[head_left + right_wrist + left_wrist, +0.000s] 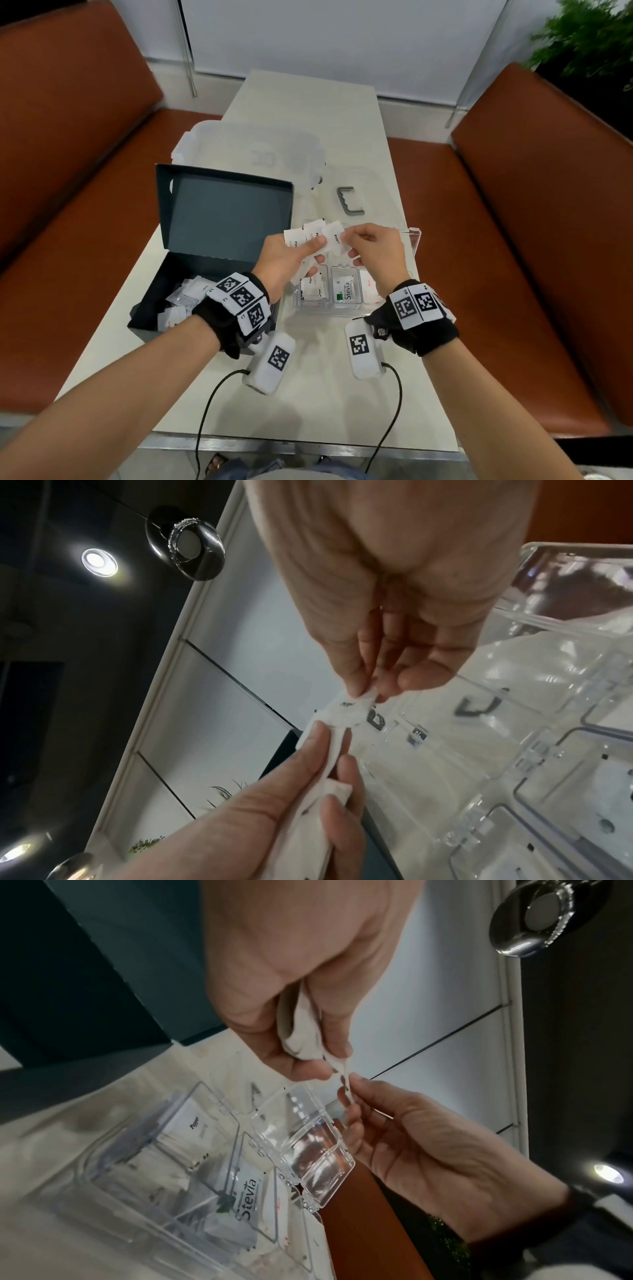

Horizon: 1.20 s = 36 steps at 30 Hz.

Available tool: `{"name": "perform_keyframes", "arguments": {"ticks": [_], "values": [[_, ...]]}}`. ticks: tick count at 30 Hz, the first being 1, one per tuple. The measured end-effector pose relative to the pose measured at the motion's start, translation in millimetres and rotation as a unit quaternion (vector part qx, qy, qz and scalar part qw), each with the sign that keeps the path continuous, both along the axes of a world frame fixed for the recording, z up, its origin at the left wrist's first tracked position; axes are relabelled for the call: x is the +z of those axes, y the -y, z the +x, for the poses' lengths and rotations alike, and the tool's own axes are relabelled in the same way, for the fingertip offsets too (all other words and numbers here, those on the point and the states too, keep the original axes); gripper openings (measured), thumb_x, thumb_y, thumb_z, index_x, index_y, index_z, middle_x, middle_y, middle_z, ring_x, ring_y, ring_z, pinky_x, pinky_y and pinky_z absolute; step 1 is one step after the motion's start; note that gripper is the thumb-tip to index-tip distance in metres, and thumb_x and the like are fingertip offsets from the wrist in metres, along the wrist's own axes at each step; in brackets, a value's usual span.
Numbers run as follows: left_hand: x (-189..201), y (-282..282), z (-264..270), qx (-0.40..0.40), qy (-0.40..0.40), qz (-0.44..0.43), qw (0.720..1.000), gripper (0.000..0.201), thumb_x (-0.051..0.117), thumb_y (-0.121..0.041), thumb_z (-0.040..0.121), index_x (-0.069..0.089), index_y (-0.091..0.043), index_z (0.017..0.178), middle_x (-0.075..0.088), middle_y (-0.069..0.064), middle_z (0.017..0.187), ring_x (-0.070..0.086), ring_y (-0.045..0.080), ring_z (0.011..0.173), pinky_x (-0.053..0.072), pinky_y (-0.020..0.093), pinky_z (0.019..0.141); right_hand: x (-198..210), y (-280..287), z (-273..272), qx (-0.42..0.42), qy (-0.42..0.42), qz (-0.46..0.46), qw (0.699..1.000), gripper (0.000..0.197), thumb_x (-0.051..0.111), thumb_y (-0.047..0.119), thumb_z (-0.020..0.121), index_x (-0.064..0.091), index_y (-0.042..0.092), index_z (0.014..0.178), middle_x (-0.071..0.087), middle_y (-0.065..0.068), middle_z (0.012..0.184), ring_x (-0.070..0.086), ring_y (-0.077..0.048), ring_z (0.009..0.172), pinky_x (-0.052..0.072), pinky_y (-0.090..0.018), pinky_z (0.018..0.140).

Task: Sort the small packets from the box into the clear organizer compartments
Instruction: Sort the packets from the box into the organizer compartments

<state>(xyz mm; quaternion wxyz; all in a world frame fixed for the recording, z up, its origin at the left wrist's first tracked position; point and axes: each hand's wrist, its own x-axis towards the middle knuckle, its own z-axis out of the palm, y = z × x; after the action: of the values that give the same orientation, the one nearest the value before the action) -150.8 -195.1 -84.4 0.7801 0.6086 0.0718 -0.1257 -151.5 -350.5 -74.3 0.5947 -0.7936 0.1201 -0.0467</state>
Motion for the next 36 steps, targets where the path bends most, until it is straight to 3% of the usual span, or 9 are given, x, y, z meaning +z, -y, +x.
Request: {"name": "perform_keyframes", "arguments": {"ticks": [5, 10, 15, 19, 22, 27, 31, 33, 36], "values": [[-2.1, -1.3, 0.5, 0.016, -0.004, 0.023, 1.0, 0.016, 0.063, -0.025, 0.094, 0.069, -0.011, 0.095, 0.071, 0.007, 0.08, 0.068, 0.013, 0.063, 0.056, 0.026, 0.054, -0.9, -2.6, -0.6, -0.018, -0.002, 0.101, 0.995, 0.003, 0.069, 0.008, 0.085, 0.07, 0.009, 0.081, 0.067, -0.005, 0.068, 0.062, -0.014, 0.058, 0.053, -0.024, 0.058], [-2.7, -0.5, -3.3, -0.02, 0.006, 0.031, 0.999, 0.023, 0.06, -0.03, 0.095, 0.069, -0.009, 0.101, 0.069, 0.015, 0.084, 0.064, 0.021, 0.07, 0.055, 0.033, 0.063, -3.3, -14.1, -2.6, -0.005, 0.005, 0.077, 0.997, 0.007, 0.073, 0.008, 0.082, 0.069, 0.011, 0.077, 0.068, -0.003, 0.063, 0.066, -0.014, 0.056, 0.054, -0.024, 0.057], [-0.8, -1.3, -3.1, -0.005, 0.02, 0.036, 0.999, 0.015, 0.061, -0.021, 0.095, 0.07, -0.009, 0.097, 0.068, 0.007, 0.073, 0.065, 0.012, 0.058, 0.057, 0.026, 0.054, -6.4, -18.5, -3.2, -0.015, -0.003, 0.067, 0.998, 0.012, 0.076, 0.014, 0.08, 0.065, 0.011, 0.085, 0.066, -0.004, 0.068, 0.065, -0.011, 0.055, 0.054, -0.023, 0.054], [-2.4, -5.2, -0.1, 0.003, 0.015, 0.034, 0.999, 0.014, 0.063, -0.021, 0.094, 0.069, -0.009, 0.097, 0.07, 0.01, 0.078, 0.066, 0.014, 0.062, 0.058, 0.026, 0.056, -8.5, -19.3, -5.0, 0.021, -0.056, 0.104, 0.993, 0.013, 0.073, 0.013, 0.083, 0.066, 0.007, 0.092, 0.072, -0.01, 0.081, 0.07, -0.016, 0.068, 0.052, -0.023, 0.059], [-5.1, -9.5, 0.6, 0.0, 0.018, 0.051, 0.999, 0.015, 0.065, -0.023, 0.092, 0.07, -0.01, 0.097, 0.071, 0.008, 0.08, 0.066, 0.013, 0.064, 0.056, 0.024, 0.054, -8.9, -22.4, -6.6, 0.022, -0.063, 0.139, 0.988, 0.013, 0.072, 0.006, 0.083, 0.066, 0.002, 0.094, 0.07, -0.011, 0.077, 0.067, -0.018, 0.066, 0.051, -0.024, 0.059], [-4.0, -24.6, 7.3, -0.009, 0.012, 0.085, 0.996, 0.027, 0.067, -0.03, 0.09, 0.071, -0.006, 0.102, 0.071, 0.007, 0.083, 0.066, 0.009, 0.062, 0.052, 0.022, 0.05, -2.4, -16.0, -4.3, 0.064, -0.081, 0.064, 0.993, 0.006, 0.071, 0.002, 0.081, 0.07, 0.006, 0.084, 0.066, -0.007, 0.071, 0.058, -0.014, 0.06, 0.053, -0.026, 0.064], [-3.8, -35.0, 11.1, -0.074, 0.014, 0.132, 0.988, 0.022, 0.073, -0.016, 0.086, 0.071, -0.001, 0.102, 0.069, 0.01, 0.075, 0.06, 0.007, 0.048, 0.046, 0.019, 0.044, 4.5, -11.6, -2.1, 0.11, -0.092, -0.005, 0.99, 0.006, 0.07, 0.004, 0.079, 0.072, 0.008, 0.083, 0.065, -0.003, 0.07, 0.056, -0.012, 0.06, 0.053, -0.024, 0.064], [-5.4, -35.2, 11.6, -0.067, 0.013, 0.136, 0.988, 0.02, 0.074, -0.012, 0.085, 0.07, 0.001, 0.1, 0.068, 0.01, 0.07, 0.059, 0.007, 0.045, 0.045, 0.018, 0.042, 4.1, -12.7, -3.8, 0.098, -0.091, 0.026, 0.991, 0.006, 0.069, 0.007, 0.083, 0.07, 0.007, 0.089, 0.066, -0.006, 0.076, 0.059, -0.013, 0.063, 0.053, -0.026, 0.065], [-10.3, -32.8, 11.8, -0.008, -0.003, 0.091, 0.996, 0.017, 0.073, -0.011, 0.085, 0.07, -0.002, 0.1, 0.069, 0.006, 0.072, 0.063, 0.01, 0.054, 0.049, 0.02, 0.046, -2.4, -17.2, -11.3, 0.087, -0.12, 0.14, 0.979, 0.013, 0.07, 0.008, 0.085, 0.064, 0.006, 0.096, 0.069, -0.01, 0.087, 0.068, -0.021, 0.074, 0.056, -0.029, 0.069]]}}
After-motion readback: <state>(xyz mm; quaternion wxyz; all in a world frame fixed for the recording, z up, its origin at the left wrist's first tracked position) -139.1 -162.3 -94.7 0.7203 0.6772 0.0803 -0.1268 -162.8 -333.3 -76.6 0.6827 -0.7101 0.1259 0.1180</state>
